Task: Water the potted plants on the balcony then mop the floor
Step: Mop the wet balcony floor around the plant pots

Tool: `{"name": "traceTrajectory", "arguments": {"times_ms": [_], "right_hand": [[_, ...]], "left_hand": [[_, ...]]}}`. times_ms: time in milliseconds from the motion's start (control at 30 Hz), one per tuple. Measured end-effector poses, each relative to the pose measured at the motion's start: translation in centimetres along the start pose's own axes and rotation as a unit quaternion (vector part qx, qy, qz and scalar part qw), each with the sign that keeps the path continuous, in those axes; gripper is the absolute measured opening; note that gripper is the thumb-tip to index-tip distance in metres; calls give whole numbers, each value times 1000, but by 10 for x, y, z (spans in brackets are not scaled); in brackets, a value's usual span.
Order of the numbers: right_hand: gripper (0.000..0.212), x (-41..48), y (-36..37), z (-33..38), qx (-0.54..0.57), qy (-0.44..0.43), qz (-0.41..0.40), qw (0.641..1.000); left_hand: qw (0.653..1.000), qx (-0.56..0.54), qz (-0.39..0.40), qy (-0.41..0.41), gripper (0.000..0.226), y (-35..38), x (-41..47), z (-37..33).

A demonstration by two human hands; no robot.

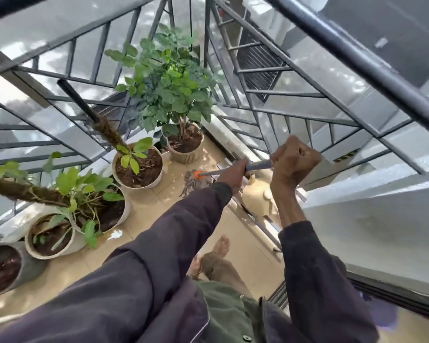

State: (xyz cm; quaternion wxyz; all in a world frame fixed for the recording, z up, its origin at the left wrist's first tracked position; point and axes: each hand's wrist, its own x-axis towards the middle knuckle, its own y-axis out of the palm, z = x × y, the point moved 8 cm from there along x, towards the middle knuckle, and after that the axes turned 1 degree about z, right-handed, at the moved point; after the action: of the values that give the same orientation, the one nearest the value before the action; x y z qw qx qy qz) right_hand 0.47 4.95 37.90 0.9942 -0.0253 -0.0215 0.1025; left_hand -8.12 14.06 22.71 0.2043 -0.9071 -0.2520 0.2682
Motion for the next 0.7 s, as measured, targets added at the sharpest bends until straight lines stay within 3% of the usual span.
{"name": "traceTrajectory", "arguments": {"times_ms": [133, 400, 500, 700], "right_hand": [[41, 25, 12, -8, 11, 41, 18, 999], [49, 11, 37, -45, 42, 123, 150, 980], [57, 24, 48, -26, 44, 72, 193, 978], [52, 66, 86, 34, 65, -28, 235, 969]], "left_hand": [[998, 6, 21, -52, 14, -7, 2, 8], [989, 117, 14, -92, 29, -8, -23, 58], [989, 123, -42, -68, 30, -17, -15, 47], [989, 65, -131, -14, 25, -47, 31, 3]]}}
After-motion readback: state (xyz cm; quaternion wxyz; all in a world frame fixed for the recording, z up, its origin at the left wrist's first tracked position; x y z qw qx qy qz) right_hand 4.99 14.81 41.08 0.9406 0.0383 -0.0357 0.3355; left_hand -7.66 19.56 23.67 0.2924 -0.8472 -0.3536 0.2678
